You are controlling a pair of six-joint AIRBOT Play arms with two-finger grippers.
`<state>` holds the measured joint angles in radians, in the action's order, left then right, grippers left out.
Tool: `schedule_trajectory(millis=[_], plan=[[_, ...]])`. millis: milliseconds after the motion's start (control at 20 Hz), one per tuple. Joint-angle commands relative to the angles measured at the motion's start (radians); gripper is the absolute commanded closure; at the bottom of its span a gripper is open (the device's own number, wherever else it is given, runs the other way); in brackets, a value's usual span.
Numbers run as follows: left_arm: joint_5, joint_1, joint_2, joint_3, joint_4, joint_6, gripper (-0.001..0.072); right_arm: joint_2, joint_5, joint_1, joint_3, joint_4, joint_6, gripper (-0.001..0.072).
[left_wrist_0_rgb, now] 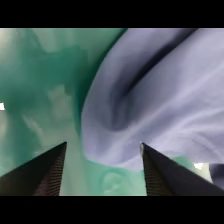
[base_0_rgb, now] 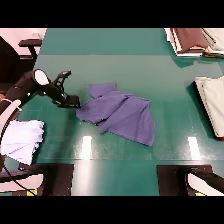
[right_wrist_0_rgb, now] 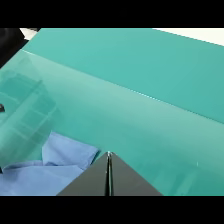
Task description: Fold the shirts.
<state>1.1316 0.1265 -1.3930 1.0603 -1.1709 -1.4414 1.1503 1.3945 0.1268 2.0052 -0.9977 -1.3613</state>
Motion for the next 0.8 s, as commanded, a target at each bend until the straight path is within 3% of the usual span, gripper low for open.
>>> schedule_trajectory(millis=[0,150,250,300,500,750], plan=[[-0.096,-0.01,-0.001,-0.093,0.114,0.01,0.0159,0.015,0.03,0.001,0.0,0.0,0.0,0.0693],[-0.112,-0.01,-0.001,-0.093,0.125,0.01,0.019,0.053,0.1,0.001,-0.001,0.0,-0.012,0.0693],[-0.116,-0.01,-0.001,-0.093,0.128,0.01,0.0588,0.087,0.158,0.001,-0.004,0.0,-0.026,0.0693],[-0.122,-0.01,0.002,-0.091,0.129,0.01,0.0684,0.096,0.179,0.0,-0.027,-0.001,-0.026,0.0693],[-0.12,-0.01,0.031,-0.018,0.108,0.011,0.0683,0.051,0.213,-0.005,-0.333,-0.101,-0.032,0.0694],[-0.121,-0.01,0.079,0.061,0.099,0.047,0.0683,-0.116,0.009,-0.092,-0.998,-0.144,-0.073,0.0681]])
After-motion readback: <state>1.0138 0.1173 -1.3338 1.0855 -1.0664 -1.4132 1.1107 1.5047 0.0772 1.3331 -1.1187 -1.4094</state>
